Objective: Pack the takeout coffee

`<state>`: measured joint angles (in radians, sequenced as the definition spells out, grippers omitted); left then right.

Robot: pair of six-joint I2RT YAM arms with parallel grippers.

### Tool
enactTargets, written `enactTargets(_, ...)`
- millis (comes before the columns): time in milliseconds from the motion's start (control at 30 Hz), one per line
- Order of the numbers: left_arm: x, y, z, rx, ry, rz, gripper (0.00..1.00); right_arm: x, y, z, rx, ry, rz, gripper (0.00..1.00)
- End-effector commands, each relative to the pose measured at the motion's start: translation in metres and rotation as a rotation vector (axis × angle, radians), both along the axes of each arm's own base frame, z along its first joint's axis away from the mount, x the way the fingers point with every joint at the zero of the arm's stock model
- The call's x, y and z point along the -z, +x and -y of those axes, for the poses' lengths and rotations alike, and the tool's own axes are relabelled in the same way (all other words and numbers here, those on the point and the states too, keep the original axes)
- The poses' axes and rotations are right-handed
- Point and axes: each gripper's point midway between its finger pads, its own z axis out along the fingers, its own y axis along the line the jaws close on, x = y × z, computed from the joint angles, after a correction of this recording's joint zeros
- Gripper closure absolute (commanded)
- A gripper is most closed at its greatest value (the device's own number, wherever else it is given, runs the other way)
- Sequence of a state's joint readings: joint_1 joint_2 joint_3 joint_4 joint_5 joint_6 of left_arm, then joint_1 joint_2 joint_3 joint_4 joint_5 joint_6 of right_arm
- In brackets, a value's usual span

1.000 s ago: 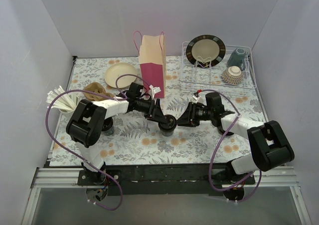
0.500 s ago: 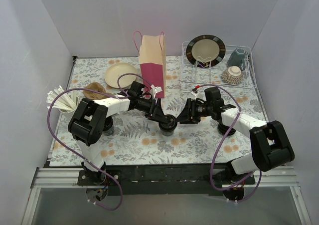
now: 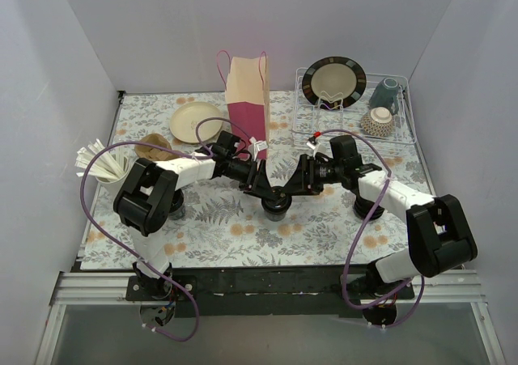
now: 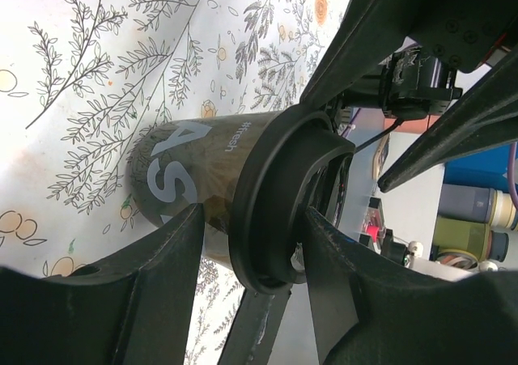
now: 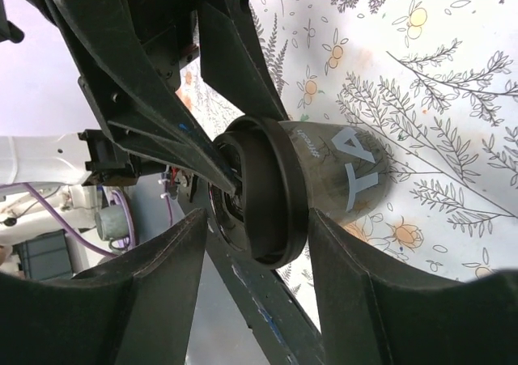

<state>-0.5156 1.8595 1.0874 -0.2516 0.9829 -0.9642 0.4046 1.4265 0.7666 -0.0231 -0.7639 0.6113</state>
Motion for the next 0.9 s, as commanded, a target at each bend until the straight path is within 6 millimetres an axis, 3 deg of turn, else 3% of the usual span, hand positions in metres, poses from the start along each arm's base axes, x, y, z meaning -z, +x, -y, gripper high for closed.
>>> enactTargets(0,0.104,-0.003,-0.055,-0.077,0.48,0.062,0.52,-0.017,0.014,-0.006,-0.042,-0.009,0.102,0.41)
enactTargets(500,0.064,-0.008,-0.033,-0.059,0.338,0.014,0.29,0.011,0.008,0.0,-0.05,-0.061,0.068,0.52)
enactTargets(867,0.047,-0.002,-0.023,-0.105,0.281,-0.014,0.24,0.018,0.002,0.005,0.01,-0.072,0.03,0.66)
